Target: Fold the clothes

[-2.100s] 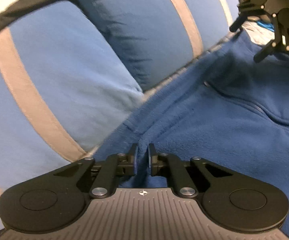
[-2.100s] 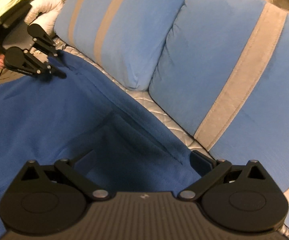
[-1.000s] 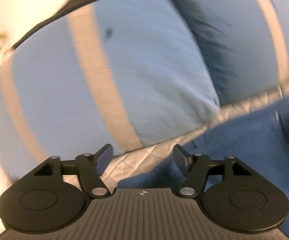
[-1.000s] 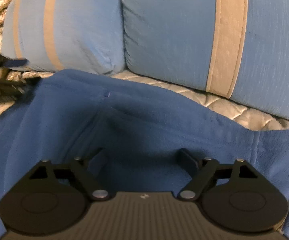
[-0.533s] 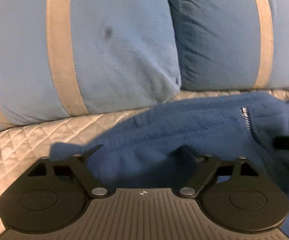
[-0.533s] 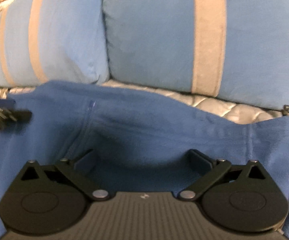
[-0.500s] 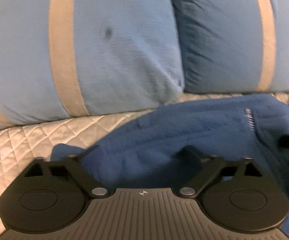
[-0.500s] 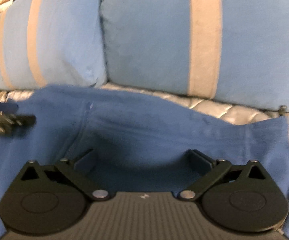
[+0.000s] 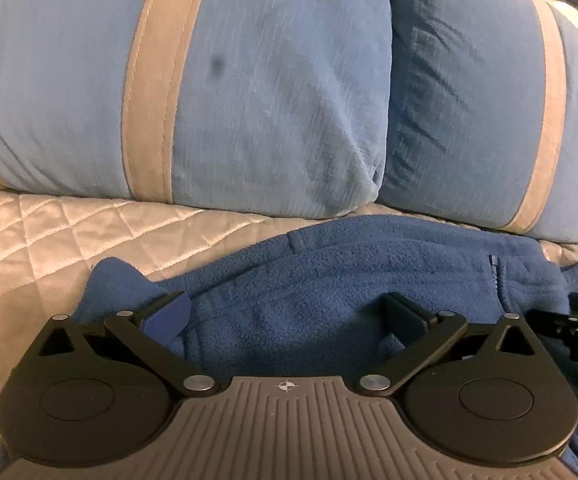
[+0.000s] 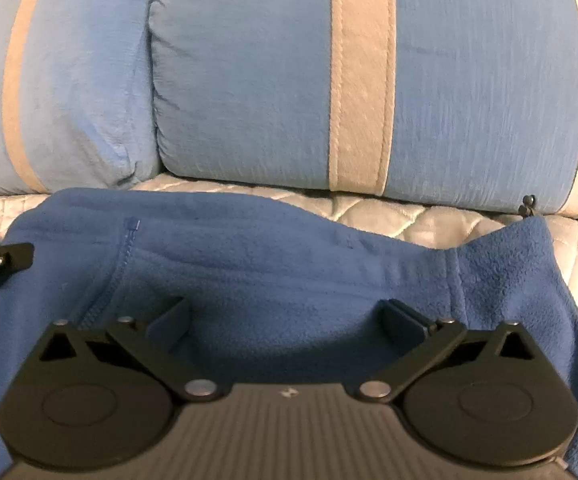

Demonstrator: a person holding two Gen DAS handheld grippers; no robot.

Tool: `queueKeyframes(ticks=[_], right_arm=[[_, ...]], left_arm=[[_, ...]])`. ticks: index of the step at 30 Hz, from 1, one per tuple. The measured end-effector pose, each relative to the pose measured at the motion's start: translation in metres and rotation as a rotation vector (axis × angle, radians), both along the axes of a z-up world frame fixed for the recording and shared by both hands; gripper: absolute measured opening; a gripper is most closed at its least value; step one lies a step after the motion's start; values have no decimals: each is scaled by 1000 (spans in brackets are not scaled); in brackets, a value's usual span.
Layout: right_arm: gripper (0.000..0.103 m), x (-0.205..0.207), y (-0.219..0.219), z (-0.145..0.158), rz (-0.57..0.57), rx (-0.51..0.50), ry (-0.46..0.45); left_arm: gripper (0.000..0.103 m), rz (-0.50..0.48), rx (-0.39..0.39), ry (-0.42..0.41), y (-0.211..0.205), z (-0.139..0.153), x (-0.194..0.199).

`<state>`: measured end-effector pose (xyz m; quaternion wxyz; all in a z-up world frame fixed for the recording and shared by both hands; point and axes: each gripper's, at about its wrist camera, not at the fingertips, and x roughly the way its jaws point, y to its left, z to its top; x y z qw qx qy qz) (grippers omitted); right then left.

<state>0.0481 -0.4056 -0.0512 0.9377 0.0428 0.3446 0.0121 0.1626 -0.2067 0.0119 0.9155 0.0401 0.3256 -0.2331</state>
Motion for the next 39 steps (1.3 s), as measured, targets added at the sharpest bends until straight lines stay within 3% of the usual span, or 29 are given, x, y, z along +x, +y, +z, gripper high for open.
queueKeyframes(ticks=[3,6,11,14,17,19,27,32,35,39], right_arm=[[102,-3,0,-3,-1,-3,-23],[102,-6,2,-4,-1,-16,-41],[102,-8,3,-5,-2,-28,-56],[102,-9,4,-5,-3,-33,-60],[102,-10,4,-4,-3,-35,-62],[102,-10,5,-4,-4,-36,-62],[102,-12,3,2,-7,-25,-48],[103,-21,-4,34,51,-87,63],[103,-44,-25,51,91,-116,52],[103,-67,-65,46,47,-75,68]], left_arm=[[103,7,10,4,0,4,-4],[103,-13,87,33,-2,23,-10],[103,-32,156,-21,17,54,-38],[103,-27,177,17,30,48,-44],[103,-23,222,61,36,18,-42],[103,-32,217,43,39,4,-47],[103,-32,164,-38,47,2,-56],[103,-33,158,-46,48,2,-55],[103,-33,152,-45,49,2,-55],[103,-33,143,-42,50,2,-55]])
